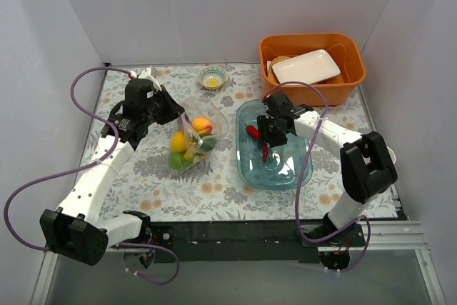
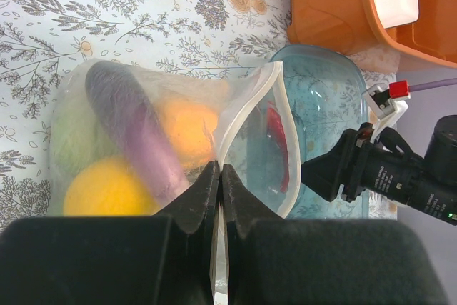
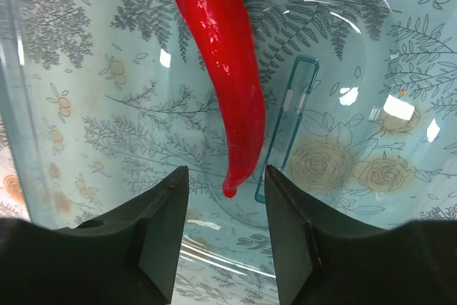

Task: Place the food in the zip-top bag and seal the zipper
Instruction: Pick up the fake vegetable from the bin.

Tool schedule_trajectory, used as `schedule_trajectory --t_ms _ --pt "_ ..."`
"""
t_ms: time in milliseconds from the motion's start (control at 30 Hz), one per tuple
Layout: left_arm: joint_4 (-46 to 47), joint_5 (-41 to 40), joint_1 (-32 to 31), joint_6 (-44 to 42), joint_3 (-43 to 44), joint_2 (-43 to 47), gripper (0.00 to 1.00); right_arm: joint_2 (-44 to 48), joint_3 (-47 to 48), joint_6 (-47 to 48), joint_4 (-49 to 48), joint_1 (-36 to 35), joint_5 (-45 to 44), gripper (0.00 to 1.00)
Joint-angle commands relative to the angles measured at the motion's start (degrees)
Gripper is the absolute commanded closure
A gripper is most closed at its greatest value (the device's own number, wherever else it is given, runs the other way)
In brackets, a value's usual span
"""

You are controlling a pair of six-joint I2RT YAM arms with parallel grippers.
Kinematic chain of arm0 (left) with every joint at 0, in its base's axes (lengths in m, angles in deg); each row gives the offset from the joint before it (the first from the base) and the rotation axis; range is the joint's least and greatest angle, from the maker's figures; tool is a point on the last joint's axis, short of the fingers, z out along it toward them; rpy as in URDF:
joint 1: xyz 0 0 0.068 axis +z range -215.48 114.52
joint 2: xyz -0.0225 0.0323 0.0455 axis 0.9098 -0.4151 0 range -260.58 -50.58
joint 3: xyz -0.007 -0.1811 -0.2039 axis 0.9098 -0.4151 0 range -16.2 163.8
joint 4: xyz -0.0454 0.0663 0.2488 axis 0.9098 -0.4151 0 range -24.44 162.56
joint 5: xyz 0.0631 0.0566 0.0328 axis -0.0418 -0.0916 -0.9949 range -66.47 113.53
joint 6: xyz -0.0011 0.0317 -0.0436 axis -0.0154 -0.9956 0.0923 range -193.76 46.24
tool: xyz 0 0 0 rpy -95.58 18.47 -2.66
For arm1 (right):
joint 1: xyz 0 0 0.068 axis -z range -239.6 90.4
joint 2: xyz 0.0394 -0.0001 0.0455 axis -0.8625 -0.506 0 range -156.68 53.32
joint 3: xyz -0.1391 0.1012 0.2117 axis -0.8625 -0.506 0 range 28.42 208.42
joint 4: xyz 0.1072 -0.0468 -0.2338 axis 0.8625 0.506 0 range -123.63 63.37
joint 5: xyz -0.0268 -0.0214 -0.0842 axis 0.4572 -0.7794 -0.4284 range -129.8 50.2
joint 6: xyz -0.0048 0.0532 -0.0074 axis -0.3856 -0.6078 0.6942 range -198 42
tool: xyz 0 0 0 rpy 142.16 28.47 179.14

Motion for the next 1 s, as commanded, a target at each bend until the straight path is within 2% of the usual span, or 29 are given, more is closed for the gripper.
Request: schedule_trajectory --t_ms 0,167,300,600,767,967 --pt "1.0 0.1 0.0 0.0 1.1 1.6 1.0 -1.6 1.5 1.8 0.4 0.2 -1.3 0.47" --pt "1.0 0.2 0.1 0.0 0.9 1.8 1.0 -3.3 1.6 2.4 0.0 0.3 -1.6 0.48" --pt "1.1 0.5 0.0 0.0 1.1 1.3 1.0 -4.5 0.9 2.8 -1.4 0.2 -1.6 0.55" --pt "1.1 0.7 0.1 -0.1 1.1 0.9 1.0 -5.0 0.0 3.4 -3.0 0.3 -3.3 0.57" --pt "1.1 0.9 0.0 -0.1 1.2 0.8 1.0 -6.3 0.0 3.9 -3.3 0.3 -3.0 0.67" --pt "1.2 0.8 0.1 -0.5 0.8 0.8 1.0 -6.5 -0.6 4.0 -3.8 0.3 -2.5 0.72"
